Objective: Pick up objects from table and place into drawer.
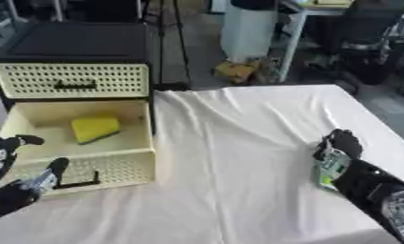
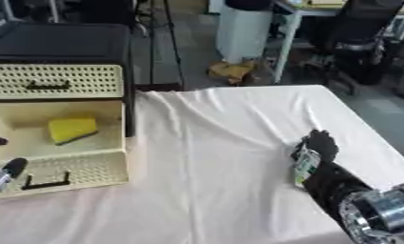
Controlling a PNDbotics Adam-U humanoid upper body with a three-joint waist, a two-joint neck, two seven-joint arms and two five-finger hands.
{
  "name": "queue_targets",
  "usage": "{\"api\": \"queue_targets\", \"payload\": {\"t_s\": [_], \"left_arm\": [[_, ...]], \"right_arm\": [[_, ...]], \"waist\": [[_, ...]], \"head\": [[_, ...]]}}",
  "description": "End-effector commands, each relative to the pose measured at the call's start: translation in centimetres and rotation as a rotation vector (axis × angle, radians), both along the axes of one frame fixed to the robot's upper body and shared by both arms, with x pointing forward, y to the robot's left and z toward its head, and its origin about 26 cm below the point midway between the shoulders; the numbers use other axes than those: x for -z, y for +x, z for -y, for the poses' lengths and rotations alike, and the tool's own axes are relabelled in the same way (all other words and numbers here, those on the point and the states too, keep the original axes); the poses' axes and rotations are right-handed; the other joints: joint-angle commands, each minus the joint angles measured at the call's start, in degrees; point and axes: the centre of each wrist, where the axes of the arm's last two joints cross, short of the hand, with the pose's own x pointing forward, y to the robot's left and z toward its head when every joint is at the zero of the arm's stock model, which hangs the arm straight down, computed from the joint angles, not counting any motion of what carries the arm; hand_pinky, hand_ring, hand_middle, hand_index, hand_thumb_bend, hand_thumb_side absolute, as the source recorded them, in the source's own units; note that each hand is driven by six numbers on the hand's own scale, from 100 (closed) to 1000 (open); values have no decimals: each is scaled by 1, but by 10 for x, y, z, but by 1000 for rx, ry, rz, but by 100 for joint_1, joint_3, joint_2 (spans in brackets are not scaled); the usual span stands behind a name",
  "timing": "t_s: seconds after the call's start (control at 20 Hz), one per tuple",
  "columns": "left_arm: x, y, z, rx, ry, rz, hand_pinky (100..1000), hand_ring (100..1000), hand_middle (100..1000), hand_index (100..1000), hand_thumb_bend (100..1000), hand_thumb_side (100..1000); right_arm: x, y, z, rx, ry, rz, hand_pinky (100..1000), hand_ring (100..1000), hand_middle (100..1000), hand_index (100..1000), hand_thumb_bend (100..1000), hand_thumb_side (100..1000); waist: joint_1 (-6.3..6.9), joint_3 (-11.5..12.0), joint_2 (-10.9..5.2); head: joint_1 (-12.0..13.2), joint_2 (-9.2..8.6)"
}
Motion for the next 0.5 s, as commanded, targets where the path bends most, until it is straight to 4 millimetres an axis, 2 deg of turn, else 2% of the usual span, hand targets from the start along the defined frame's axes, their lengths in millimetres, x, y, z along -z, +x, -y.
{"api": "queue_targets", "payload": {"t_s": [0.05,0.2,0.3,0.35,0.4,0.45,0.5], "left_arm": [[-10,-1,-2,3,13,32,100,100,100,783,481,1000],[-10,-1,-2,2,14,34,100,100,100,783,481,1000],[-10,-1,-2,2,15,34,100,100,100,783,481,1000],[-10,-1,-2,3,15,33,100,100,100,783,481,1000],[-10,-1,-2,3,15,33,100,100,100,783,480,1000],[-10,-1,-2,4,15,33,100,100,100,783,480,1000],[-11,-1,-2,4,15,33,100,100,100,783,481,1000]], "right_arm": [[-7,4,3,-2,-10,47,174,450,497,595,100,100],[-8,5,2,-10,-15,73,153,438,434,547,100,100],[-9,6,2,-17,-21,88,168,443,439,562,100,100],[-10,6,2,-21,-24,94,223,474,477,601,100,134],[-10,7,2,-27,-27,95,272,507,514,642,100,208],[-10,7,2,-38,-30,89,403,617,585,702,100,277],[-10,7,2,-46,-33,80,585,780,678,763,100,346]], "waist": [[35,-7,-34],[33,-2,-32],[28,1,-32],[26,3,-32],[24,4,-32],[23,6,-32],[23,6,-33]], "head": [[6,24],[1,29],[0,30],[-2,33],[-3,35],[-3,35],[-2,35]]}}
